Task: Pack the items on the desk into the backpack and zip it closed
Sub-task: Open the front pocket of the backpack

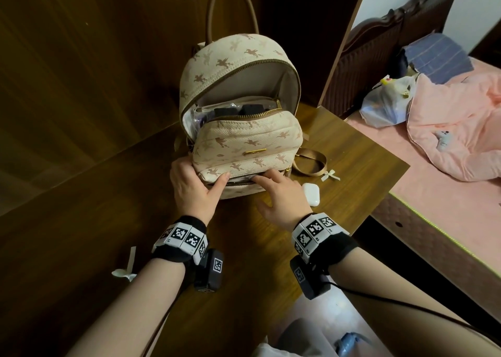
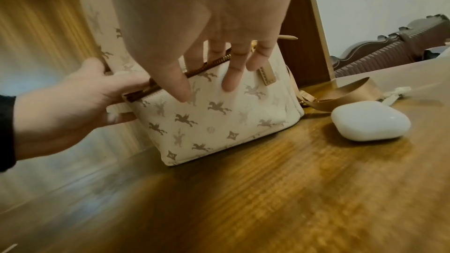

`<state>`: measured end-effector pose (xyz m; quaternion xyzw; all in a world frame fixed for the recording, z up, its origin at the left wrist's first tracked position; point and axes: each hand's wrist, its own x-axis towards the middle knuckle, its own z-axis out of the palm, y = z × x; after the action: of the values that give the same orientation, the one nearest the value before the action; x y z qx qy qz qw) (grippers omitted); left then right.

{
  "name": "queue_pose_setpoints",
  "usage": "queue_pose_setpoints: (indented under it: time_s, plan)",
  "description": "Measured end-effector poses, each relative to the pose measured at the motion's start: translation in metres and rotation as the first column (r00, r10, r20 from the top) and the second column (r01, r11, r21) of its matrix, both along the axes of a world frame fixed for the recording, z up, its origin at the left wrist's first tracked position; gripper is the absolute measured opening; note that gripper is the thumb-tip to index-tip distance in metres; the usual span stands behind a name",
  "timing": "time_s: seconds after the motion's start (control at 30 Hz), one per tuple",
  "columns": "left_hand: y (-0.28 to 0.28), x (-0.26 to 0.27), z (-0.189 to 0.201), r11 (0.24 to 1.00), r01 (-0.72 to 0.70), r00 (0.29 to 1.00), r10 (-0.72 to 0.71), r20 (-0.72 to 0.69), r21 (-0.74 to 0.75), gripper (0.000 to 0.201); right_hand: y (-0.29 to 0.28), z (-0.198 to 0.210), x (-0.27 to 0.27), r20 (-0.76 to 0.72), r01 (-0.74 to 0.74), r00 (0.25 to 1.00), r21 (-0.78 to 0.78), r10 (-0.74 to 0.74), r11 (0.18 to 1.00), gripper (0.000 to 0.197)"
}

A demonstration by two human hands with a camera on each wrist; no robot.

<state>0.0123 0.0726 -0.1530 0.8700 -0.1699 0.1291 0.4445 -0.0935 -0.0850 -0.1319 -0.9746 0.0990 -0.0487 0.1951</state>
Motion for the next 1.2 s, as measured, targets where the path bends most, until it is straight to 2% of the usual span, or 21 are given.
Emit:
queue_pose_setpoints:
  time_s: [0.07, 0.2, 0.3, 0.47, 0.77, 0.87, 0.97, 1.2]
  plan:
    - [0.0, 0.0, 0.0, 1.0, 0.0, 1.0, 0.0, -0.005, -0.007, 0.075, 0.002, 0.01, 0.006, -0.011, 0.02, 1.0, 0.098, -0.019, 0.995, 0.046]
    - [0.0, 0.0, -0.001, 1.0, -0.005, 1.0, 0.005, -0.017, -0.01, 0.075, 0.004, 0.023, 0.01, -0.02, -0.033, 0.999, 0.12, 0.035, 0.992, 0.047]
    - [0.0, -0.001, -0.001, 1.0, -0.005, 1.0, 0.004, -0.021, -0.014, 0.074, 0.007, 0.018, 0.003, -0.037, -0.099, 0.994, 0.136, 0.104, 0.986, 0.056]
    - [0.0, -0.002, -0.002, 1.0, -0.002, 1.0, 0.002, -0.012, -0.016, 0.075, 0.011, 0.007, 0.003, -0.045, -0.081, 0.994, 0.265, 0.096, 0.961, 0.063]
    - [0.002, -0.005, 0.003, 1.0, 0.002, 1.0, -0.001, -0.031, 0.015, 0.075, 0.005, -0.01, -0.007, -0.011, -0.148, 0.988, 0.176, 0.152, 0.973, 0.071]
    - [0.002, -0.007, 0.005, 1.0, -0.002, 0.999, 0.003, -0.044, 0.024, 0.076, 0.005, -0.015, -0.015, 0.111, -0.138, 0.987, 0.165, 0.12, 0.977, 0.063]
    - [0.0, -0.009, 0.006, 0.999, -0.023, 0.997, 0.024, -0.071, 0.027, 0.076, 0.004, -0.013, -0.022, 0.209, -0.126, 0.974, 0.159, 0.091, 0.979, 0.04]
    - [-0.002, -0.021, 0.021, 0.999, -0.019, 0.988, 0.025, -0.151, 0.04, 0.081, -0.009, 0.0, -0.033, 0.198, -0.116, 0.976, 0.138, 0.088, 0.984, 0.03]
